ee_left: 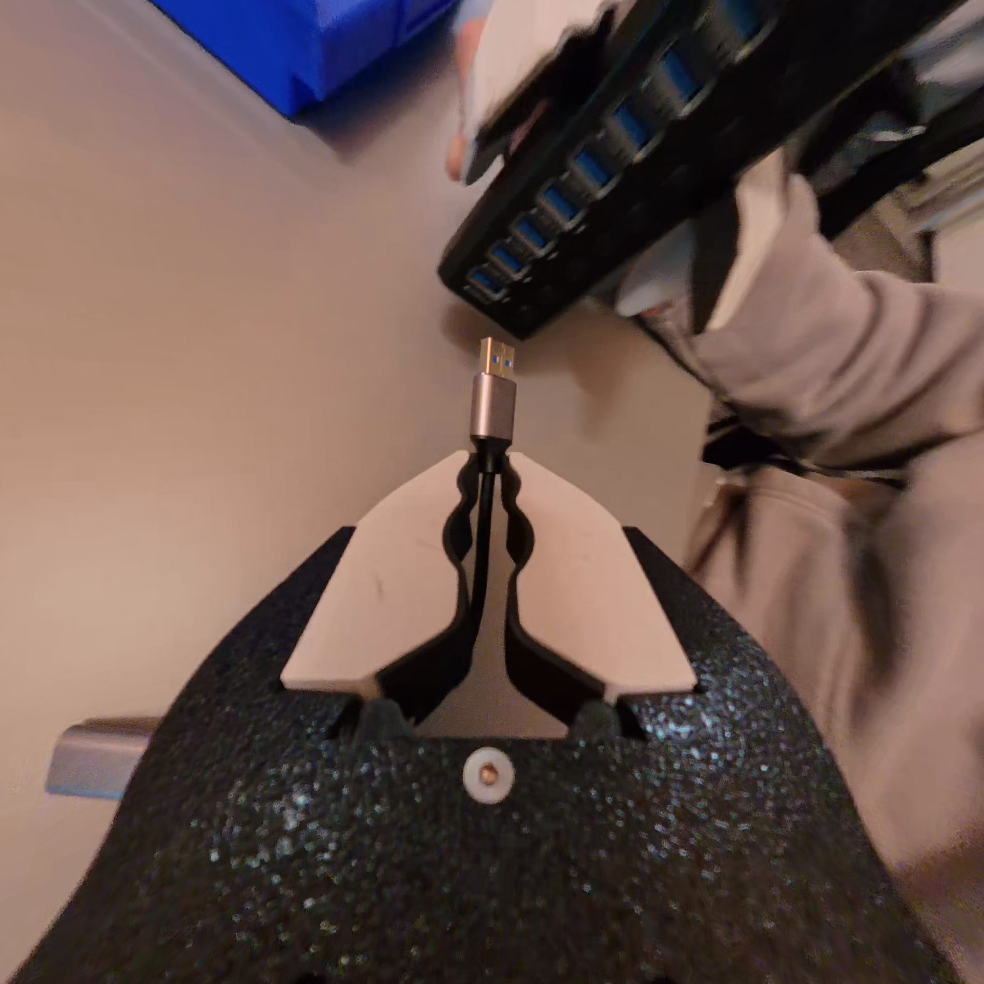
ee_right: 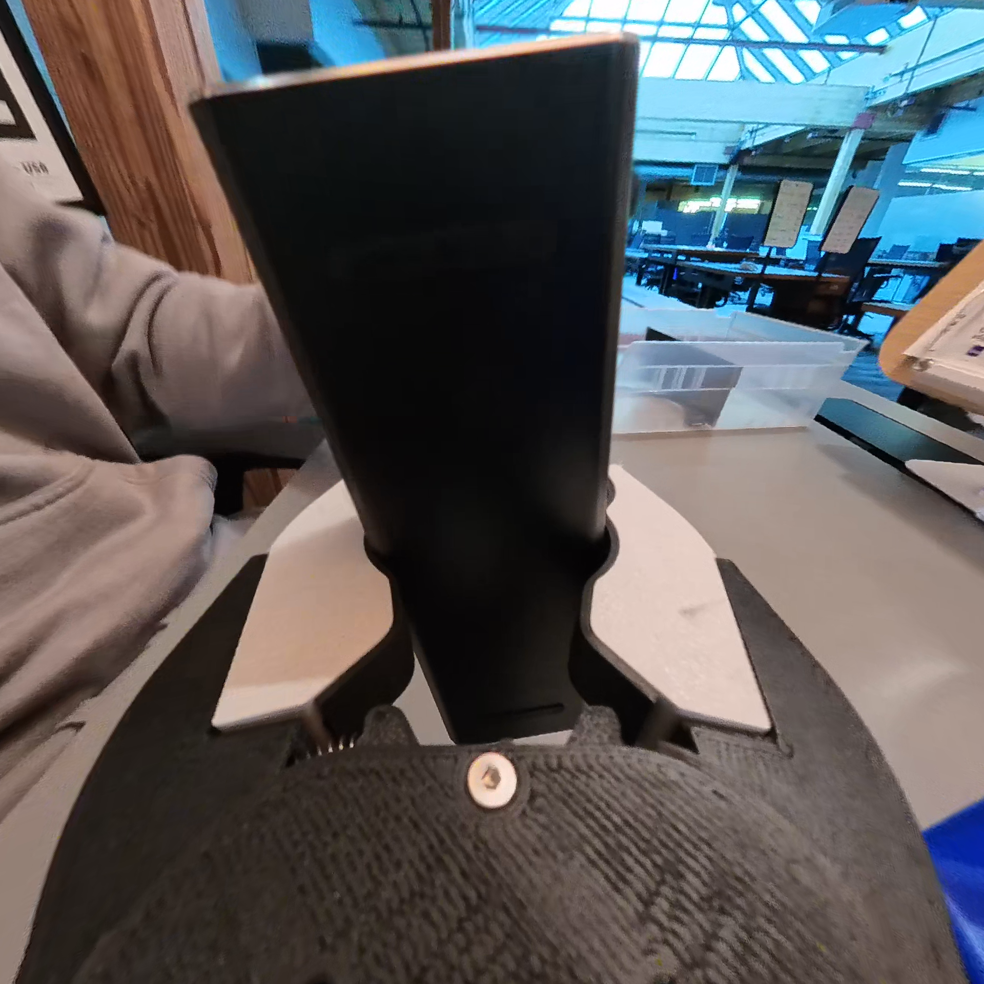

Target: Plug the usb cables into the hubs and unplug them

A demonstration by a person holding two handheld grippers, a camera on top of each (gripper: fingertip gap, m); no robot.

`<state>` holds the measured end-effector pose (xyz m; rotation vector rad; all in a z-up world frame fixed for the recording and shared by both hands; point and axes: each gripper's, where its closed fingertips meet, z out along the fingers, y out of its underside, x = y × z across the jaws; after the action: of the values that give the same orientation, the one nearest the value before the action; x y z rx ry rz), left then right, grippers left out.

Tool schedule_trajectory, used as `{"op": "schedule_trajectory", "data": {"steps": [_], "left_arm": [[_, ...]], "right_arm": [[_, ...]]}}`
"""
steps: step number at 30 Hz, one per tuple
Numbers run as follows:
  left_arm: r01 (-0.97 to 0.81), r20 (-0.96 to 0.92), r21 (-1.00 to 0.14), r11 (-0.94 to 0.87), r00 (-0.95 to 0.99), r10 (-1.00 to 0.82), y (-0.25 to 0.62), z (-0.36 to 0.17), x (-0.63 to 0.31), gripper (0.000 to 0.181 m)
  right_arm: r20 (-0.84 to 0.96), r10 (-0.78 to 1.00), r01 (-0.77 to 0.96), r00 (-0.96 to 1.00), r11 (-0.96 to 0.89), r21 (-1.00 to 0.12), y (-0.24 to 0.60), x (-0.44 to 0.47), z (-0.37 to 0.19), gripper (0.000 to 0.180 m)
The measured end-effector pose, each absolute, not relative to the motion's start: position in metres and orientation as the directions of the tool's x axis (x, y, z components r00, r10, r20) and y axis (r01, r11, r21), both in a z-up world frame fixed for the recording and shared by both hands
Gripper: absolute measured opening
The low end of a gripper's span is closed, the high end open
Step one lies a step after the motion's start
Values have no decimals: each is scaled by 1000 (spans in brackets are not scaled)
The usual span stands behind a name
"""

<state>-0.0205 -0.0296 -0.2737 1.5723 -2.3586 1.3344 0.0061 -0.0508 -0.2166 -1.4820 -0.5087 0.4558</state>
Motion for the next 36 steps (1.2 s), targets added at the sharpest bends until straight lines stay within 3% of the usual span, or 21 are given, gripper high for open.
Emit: {"op": "schedule_trajectory", "data": {"steps": [1, 8, 20, 28, 36], "left_arm": [[-768, 461, -626, 131, -500, -733, -29, -267, -23, 8], [-833, 614, -537, 131, -493, -617, -26, -232, -33, 8], [-862, 630, -434, 261, -498, -596, -53, -214, -22, 8], [-874, 678, -388, 292, -485, -553, -57, -215, -22, 8], [-850, 595, -381, 365, -527, -606, -53, -209, -18, 8]], "right_arm": [[57, 581, 42, 812, 39, -998, -49, 3, -219, 75], [86, 626, 108, 775, 3, -994, -46, -12, -229, 75], [14, 669, 27, 743, -10, -1000, -53, -15, -223, 75], [31, 667, 61, 744, -21, -998, -52, -20, -225, 75], [61, 639, 104, 766, -30, -994, -49, -20, -219, 75]]}}
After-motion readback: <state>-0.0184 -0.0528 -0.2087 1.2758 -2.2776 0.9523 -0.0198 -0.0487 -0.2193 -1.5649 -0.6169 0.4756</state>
